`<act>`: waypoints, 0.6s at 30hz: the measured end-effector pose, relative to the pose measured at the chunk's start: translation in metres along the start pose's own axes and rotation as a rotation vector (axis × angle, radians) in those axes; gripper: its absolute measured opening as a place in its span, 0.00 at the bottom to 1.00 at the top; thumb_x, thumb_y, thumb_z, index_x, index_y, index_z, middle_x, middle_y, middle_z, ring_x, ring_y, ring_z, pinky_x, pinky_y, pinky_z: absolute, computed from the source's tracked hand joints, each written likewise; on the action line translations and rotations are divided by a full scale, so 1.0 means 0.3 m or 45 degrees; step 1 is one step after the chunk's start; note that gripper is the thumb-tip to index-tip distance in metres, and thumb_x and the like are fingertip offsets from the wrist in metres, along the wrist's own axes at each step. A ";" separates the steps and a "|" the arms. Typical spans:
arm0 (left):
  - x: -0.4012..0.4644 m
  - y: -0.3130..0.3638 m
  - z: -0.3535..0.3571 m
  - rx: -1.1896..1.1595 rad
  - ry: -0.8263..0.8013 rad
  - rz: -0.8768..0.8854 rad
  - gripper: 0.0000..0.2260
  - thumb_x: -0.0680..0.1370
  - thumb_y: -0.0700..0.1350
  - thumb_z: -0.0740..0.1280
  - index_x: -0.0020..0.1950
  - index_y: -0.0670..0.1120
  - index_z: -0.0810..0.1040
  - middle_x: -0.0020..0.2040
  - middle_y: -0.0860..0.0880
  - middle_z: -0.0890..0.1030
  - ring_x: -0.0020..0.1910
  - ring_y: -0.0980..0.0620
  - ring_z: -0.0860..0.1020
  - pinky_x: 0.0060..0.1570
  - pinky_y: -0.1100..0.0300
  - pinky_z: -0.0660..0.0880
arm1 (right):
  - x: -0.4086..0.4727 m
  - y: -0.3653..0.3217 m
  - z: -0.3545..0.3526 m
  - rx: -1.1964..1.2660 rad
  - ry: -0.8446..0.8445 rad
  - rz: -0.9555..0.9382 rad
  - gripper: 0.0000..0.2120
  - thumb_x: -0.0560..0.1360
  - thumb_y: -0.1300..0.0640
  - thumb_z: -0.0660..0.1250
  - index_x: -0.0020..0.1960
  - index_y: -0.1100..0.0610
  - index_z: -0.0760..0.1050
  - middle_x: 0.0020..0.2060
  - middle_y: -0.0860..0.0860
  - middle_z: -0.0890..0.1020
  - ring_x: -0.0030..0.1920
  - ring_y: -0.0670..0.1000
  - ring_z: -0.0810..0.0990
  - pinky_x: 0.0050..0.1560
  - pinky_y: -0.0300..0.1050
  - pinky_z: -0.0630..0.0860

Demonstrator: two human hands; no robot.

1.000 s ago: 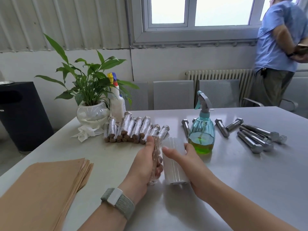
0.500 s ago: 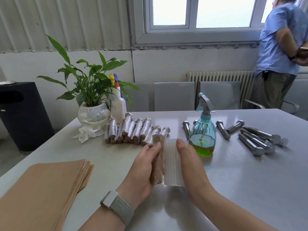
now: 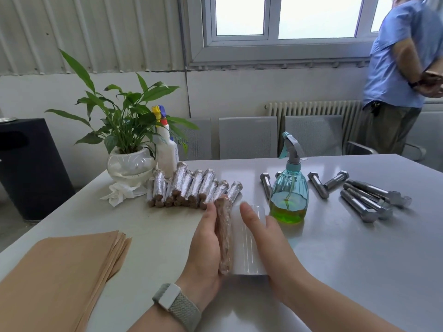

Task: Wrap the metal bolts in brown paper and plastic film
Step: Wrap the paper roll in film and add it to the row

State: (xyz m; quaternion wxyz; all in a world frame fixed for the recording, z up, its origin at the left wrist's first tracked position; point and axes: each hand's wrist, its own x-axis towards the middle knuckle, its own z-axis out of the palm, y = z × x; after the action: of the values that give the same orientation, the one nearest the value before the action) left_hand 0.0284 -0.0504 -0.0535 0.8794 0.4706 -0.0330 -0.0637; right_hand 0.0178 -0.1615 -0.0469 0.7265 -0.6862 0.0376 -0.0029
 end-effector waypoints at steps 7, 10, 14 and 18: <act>0.024 0.022 -0.021 0.188 0.083 0.241 0.17 0.79 0.55 0.62 0.59 0.45 0.78 0.52 0.41 0.84 0.49 0.45 0.84 0.43 0.55 0.80 | 0.004 -0.007 -0.018 0.219 -0.188 0.024 0.15 0.74 0.37 0.66 0.51 0.46 0.80 0.44 0.49 0.86 0.46 0.49 0.85 0.47 0.49 0.80; 0.036 0.033 -0.029 0.179 0.111 0.293 0.19 0.74 0.53 0.65 0.59 0.42 0.76 0.43 0.46 0.85 0.40 0.52 0.83 0.38 0.59 0.79 | 0.011 -0.014 -0.023 0.157 -0.203 -0.109 0.21 0.71 0.38 0.68 0.55 0.53 0.80 0.46 0.51 0.86 0.47 0.50 0.85 0.43 0.44 0.80; 0.032 0.021 -0.032 0.227 0.102 0.390 0.14 0.72 0.50 0.69 0.56 0.48 0.78 0.45 0.47 0.82 0.43 0.52 0.82 0.44 0.56 0.80 | 0.006 0.000 -0.002 0.073 -0.130 -0.224 0.26 0.70 0.34 0.70 0.55 0.54 0.79 0.46 0.52 0.85 0.48 0.51 0.85 0.44 0.47 0.81; 0.024 0.000 -0.022 -0.014 0.067 0.337 0.13 0.70 0.46 0.74 0.54 0.52 0.79 0.46 0.48 0.83 0.44 0.51 0.82 0.41 0.57 0.80 | 0.000 0.022 0.011 -0.019 -0.010 -0.325 0.32 0.65 0.26 0.64 0.54 0.50 0.77 0.47 0.47 0.84 0.50 0.49 0.83 0.54 0.53 0.80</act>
State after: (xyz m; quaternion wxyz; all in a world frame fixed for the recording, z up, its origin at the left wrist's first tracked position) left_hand 0.0362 -0.0459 -0.0572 0.8833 0.4588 -0.0716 0.0650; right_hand 0.0178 -0.1577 -0.0532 0.7152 -0.6907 -0.0529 -0.0924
